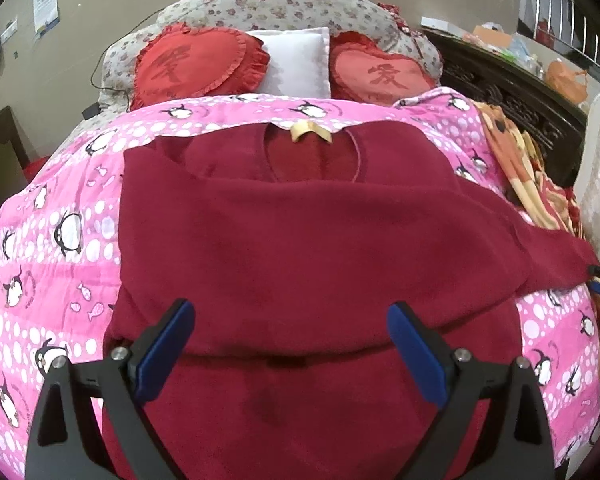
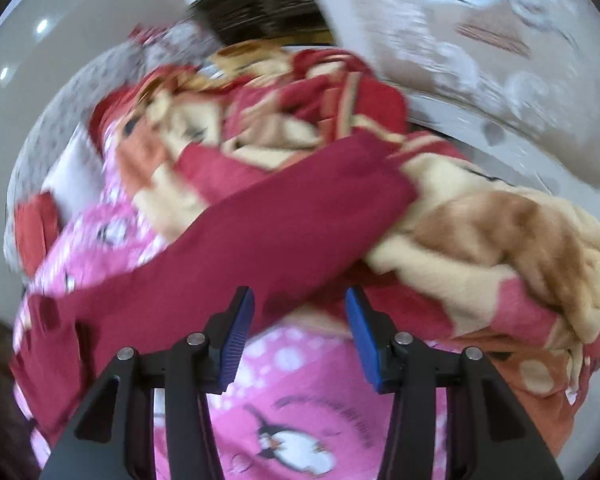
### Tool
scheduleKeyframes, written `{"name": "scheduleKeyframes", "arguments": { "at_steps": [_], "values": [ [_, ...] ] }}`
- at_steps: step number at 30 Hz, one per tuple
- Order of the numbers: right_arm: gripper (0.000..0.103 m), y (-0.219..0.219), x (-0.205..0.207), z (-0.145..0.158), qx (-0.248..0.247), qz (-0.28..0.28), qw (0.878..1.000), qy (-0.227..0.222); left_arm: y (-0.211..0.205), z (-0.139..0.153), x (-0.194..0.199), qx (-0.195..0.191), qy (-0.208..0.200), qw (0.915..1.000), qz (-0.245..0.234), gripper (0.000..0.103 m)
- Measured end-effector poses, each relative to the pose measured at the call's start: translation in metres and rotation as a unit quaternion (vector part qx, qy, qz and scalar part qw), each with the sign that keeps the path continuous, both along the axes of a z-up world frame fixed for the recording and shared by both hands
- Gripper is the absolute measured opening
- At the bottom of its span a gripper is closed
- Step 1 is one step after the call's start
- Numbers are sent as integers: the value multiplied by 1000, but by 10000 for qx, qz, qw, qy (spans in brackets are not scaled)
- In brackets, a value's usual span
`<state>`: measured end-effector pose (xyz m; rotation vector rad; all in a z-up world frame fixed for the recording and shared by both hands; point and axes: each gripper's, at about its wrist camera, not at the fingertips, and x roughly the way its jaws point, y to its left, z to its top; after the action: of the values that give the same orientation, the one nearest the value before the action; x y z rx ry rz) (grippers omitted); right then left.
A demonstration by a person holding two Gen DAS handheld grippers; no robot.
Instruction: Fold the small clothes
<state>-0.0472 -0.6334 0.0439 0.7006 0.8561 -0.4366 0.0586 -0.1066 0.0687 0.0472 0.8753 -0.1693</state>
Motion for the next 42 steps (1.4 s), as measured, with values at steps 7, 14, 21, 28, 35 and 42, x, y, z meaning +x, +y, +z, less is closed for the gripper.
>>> {"name": "scheduleKeyframes", "arguments": {
  "at_steps": [7,14,21,28,35,42],
  "values": [
    [26,-18,21,-15,523,-118,9985,-144,1,-1,-1,32,32,10000,-13,99],
    [0,-16,27,-11,468,-136,9977,-461,6,-1,-1,85,6,10000,-28,99],
    [0,52,41,71,-279,842,9862,-1394,24,12,-1,-85,-44,9999,101,99],
    [0,186,89,129,-193,2417,9507,-1932,50,23,0,-62,-139,9993,356,99],
    [0,337,123,119,-152,3913,9040,-1713,78,22,3,-124,-109,9985,524,99],
    [7,443,136,35,120,5059,8609,-530,99,12,8,-291,44,9972,694,99]
  ]
}}
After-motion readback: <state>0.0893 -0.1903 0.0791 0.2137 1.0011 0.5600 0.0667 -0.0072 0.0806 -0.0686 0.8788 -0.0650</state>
